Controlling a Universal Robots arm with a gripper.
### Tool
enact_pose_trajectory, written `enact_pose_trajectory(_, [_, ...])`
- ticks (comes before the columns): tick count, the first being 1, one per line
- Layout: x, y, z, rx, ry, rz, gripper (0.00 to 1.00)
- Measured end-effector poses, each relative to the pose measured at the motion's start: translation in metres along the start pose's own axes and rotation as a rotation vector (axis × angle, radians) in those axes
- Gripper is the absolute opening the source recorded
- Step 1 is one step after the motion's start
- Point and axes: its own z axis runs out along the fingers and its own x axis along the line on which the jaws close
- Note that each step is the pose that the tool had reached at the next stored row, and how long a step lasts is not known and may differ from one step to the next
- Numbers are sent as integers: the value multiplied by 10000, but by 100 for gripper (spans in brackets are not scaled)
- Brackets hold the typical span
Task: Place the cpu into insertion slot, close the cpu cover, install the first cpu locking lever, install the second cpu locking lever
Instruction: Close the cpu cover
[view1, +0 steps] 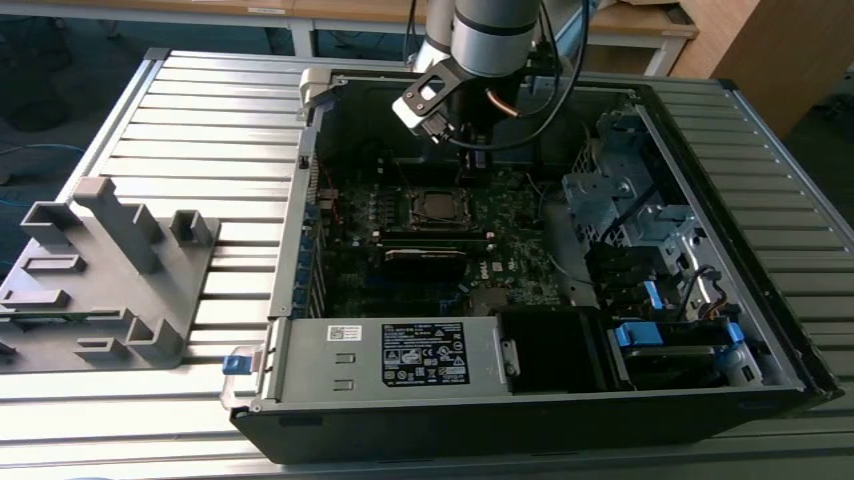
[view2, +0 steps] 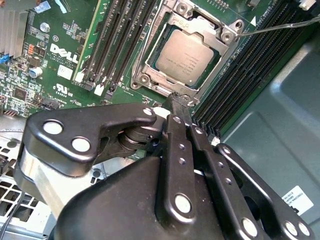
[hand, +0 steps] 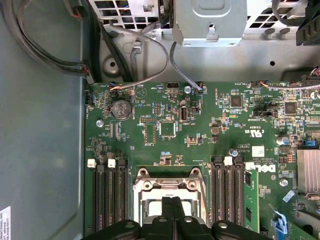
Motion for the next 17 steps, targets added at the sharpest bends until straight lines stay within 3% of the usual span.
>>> enact_pose_trajectory(8, [0, 0, 0, 17, 19, -795, 10])
enact_pose_trajectory(17, [0, 0, 1, 19, 23, -932, 10])
